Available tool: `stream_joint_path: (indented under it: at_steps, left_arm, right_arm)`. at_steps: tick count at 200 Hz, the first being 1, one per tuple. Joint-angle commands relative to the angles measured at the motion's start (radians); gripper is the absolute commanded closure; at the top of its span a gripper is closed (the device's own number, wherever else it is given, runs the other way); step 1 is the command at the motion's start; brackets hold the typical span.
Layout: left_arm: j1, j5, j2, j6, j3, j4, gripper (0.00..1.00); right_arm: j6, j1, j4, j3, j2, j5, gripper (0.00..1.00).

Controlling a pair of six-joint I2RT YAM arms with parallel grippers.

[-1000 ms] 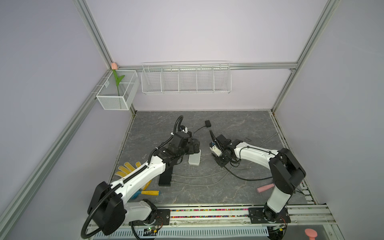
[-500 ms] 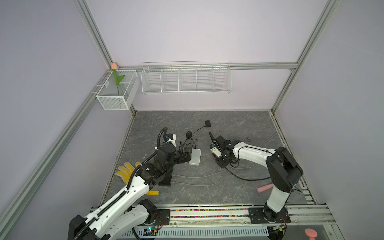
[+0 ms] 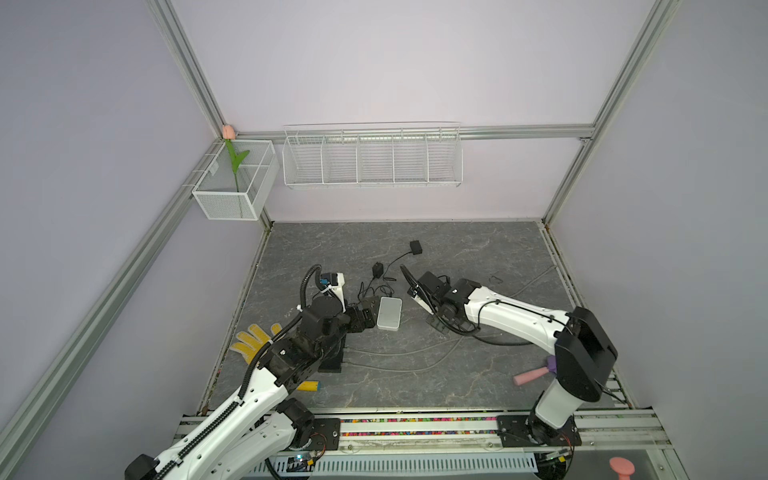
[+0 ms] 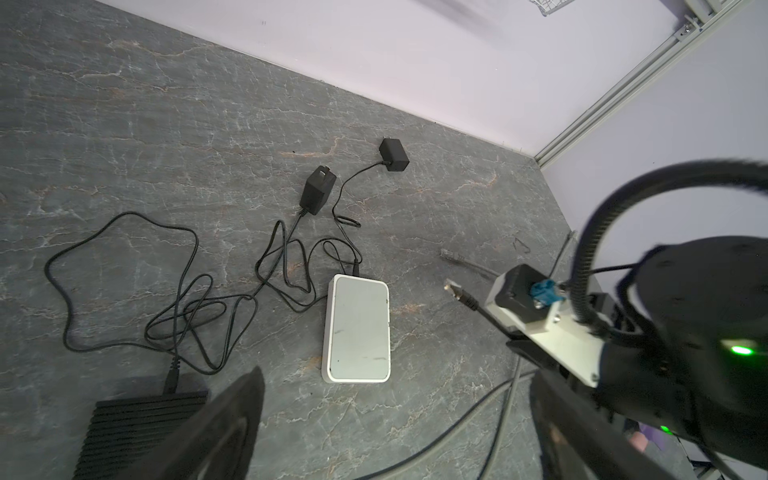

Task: Insert the plug into the switch port
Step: 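Open and draw back the left gripper while the right grasps the ethernet plug, then lift the ethernet plug toward the router with the right while the left returns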

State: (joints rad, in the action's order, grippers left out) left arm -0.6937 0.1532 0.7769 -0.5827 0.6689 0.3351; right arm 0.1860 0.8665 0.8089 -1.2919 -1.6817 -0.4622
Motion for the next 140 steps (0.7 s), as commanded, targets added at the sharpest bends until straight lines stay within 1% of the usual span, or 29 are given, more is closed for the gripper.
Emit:
stream_joint_path:
  at_steps: [1,7,23,32,59,92,108,140]
  left_arm:
    - [0.002,0.016,-0.018,-0.006,-0.018,0.008,0.02]
    - [0.003,0.018,-0.046,-0.003,-0.023,0.008,0.02]
    - [0.003,0.024,-0.059,-0.003,-0.032,0.003,0.02]
    - [0.003,0.027,-0.064,-0.003,-0.037,0.002,0.02]
    - [0.003,0.028,-0.064,-0.002,-0.043,0.000,0.02]
    - [0.003,0.023,-0.067,-0.006,-0.054,0.004,0.02]
    - [0.003,0.029,-0.075,-0.004,-0.060,0.012,0.02]
    - [0.003,0.047,-0.106,0.000,-0.070,0.031,0.02]
  right_arm:
    - [0.161,0.002,0.094,-0.046,0.030,-0.188,0.93]
    - [0.206,0.008,0.082,-0.037,0.036,-0.199,0.94]
    - [0.336,0.021,-0.001,0.016,0.056,-0.215,0.94]
    - [0.377,0.022,-0.031,0.035,0.054,-0.216,0.93]
    - [0.406,0.022,-0.083,0.060,-0.005,-0.181,0.93]
    - [0.441,0.022,-0.221,0.113,-0.090,-0.143,0.94]
    - [0.485,0.022,-0.317,0.158,-0.109,-0.118,0.94]
    - [0.533,0.023,-0.427,0.210,-0.126,-0.087,0.94]
